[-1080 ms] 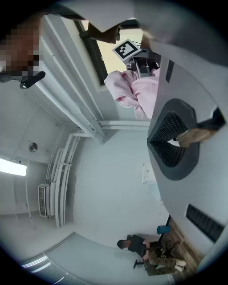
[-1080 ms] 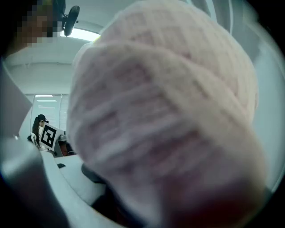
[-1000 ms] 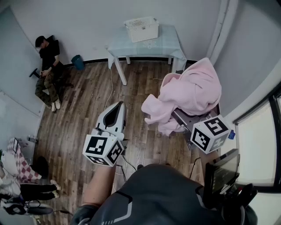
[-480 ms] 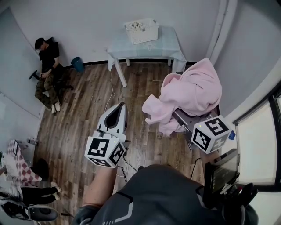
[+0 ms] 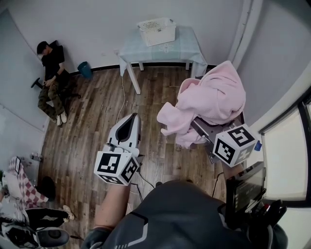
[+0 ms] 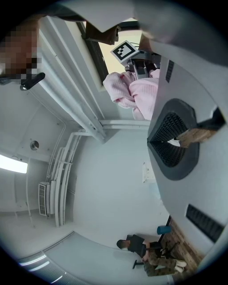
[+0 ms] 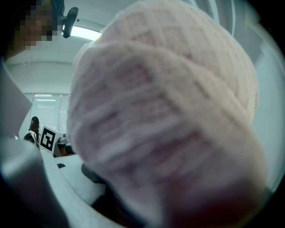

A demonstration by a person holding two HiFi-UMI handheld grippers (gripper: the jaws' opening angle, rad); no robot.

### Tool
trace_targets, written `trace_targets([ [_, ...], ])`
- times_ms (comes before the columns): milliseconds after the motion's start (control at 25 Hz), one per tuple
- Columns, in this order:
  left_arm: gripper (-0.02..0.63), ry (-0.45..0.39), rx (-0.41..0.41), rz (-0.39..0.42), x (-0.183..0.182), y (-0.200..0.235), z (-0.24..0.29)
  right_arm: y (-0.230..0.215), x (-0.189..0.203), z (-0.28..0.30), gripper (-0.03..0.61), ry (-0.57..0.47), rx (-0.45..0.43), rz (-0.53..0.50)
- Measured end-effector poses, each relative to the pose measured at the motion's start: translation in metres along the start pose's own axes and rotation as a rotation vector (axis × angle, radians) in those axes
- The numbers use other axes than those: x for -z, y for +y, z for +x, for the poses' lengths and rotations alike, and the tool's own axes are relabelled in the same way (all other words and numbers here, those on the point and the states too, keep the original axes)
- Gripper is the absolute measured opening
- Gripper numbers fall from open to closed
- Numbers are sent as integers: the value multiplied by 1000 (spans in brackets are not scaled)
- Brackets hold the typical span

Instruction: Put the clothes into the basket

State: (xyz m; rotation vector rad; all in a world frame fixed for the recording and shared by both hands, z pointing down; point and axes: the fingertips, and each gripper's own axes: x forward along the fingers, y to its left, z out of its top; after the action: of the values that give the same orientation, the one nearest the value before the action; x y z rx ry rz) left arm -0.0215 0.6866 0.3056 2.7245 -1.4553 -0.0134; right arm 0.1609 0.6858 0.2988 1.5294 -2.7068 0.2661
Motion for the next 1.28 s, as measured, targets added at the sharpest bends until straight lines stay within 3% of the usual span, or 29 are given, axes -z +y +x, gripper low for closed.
trace_targets([
  [280,8,10,8,15,7,-2,-2,-2,4,-2,364,-10,-3,38],
  [560,8,18,48,-34,10,109,4,44,1,96,364,37,39,45],
  [800,8,6,35,-41,13,114,3,40,4,97,364,38,31,94],
  [1160,8,-11,29,17,15,112,-9,44,10,95,364,-35,29,116],
  [1280,8,-12,8,26,11,127,30,13,3,125,364,-45,14,118],
])
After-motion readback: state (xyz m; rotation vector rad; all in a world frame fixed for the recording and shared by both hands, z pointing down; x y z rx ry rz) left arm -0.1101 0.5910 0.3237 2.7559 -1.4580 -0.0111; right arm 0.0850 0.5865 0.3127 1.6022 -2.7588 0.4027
